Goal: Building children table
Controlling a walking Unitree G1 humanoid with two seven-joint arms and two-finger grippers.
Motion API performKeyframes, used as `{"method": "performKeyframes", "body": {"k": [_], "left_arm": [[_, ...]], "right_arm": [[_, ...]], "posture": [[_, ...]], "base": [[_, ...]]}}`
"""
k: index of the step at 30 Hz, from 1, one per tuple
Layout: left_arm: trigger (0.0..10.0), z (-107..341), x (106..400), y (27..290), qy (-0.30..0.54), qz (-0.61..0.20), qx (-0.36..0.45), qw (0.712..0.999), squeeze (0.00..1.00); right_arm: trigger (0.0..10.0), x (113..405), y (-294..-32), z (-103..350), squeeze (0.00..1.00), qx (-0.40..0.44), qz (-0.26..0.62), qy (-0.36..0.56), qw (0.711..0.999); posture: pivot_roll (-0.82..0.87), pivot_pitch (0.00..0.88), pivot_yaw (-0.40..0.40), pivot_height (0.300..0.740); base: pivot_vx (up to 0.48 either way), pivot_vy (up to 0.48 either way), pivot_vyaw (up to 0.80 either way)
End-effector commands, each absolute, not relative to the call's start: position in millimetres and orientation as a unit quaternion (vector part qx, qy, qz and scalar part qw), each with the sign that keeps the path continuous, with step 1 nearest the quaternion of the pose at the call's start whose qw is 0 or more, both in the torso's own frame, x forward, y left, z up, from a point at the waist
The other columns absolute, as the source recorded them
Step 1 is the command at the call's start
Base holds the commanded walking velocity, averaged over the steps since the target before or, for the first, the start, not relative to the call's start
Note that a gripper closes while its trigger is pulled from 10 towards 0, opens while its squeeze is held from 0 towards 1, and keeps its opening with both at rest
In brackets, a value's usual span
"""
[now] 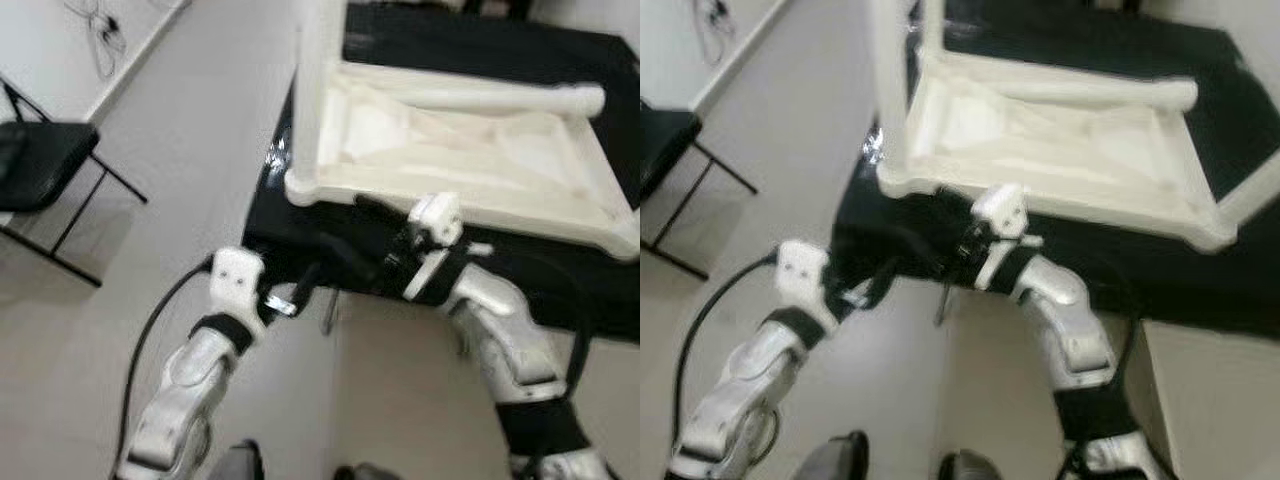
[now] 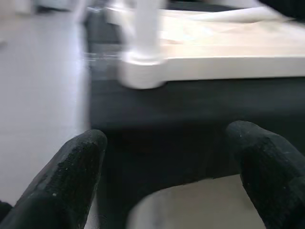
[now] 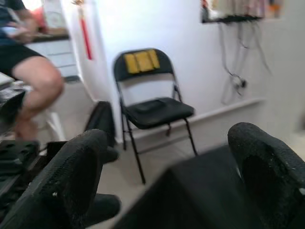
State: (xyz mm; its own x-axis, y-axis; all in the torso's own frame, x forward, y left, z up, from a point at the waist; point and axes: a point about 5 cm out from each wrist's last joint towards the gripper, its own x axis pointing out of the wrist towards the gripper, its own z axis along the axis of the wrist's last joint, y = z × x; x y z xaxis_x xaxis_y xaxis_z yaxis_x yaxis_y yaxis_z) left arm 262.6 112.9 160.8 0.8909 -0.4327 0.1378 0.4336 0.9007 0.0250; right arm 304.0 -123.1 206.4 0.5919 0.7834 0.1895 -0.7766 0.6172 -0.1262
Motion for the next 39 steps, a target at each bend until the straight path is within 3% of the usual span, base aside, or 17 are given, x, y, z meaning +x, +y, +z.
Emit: {"method": "performKeyframes", "body": {"k": [1, 8, 22, 39], "left_arm": [[10.0, 153, 259, 109, -0.057, -0.228, 0.000, 0.972, 0.00], [10.0, 156, 257, 107, -0.064, -0.236, -0.012, 0.970, 0.00], [10.0, 156, 257, 106, -0.064, -0.245, -0.021, 0.967, 0.00], [10.0, 160, 261, 109, -0.071, -0.226, -0.008, 0.971, 0.00]], "right_arm": [[10.0, 303, -126, 206, 0.00, -0.016, 0.432, -0.117, 0.894], [10.0, 310, -127, 207, 0.00, -0.010, 0.396, -0.124, 0.910], [10.0, 309, -125, 204, 0.00, -0.017, 0.398, -0.120, 0.909], [10.0, 323, -131, 200, 0.00, -0.006, 0.343, -0.095, 0.934]], "posture": [[-0.04, 0.215, -0.090, 0.740], [-0.04, 0.215, -0.092, 0.740], [-0.04, 0.215, -0.091, 0.740], [-0.02, 0.209, -0.096, 0.740]], "base": [[0.000, 0.000, 0.80], [0.000, 0.000, 0.34], [0.000, -0.456, 0.00], [0.000, 0.000, -0.09]]}}
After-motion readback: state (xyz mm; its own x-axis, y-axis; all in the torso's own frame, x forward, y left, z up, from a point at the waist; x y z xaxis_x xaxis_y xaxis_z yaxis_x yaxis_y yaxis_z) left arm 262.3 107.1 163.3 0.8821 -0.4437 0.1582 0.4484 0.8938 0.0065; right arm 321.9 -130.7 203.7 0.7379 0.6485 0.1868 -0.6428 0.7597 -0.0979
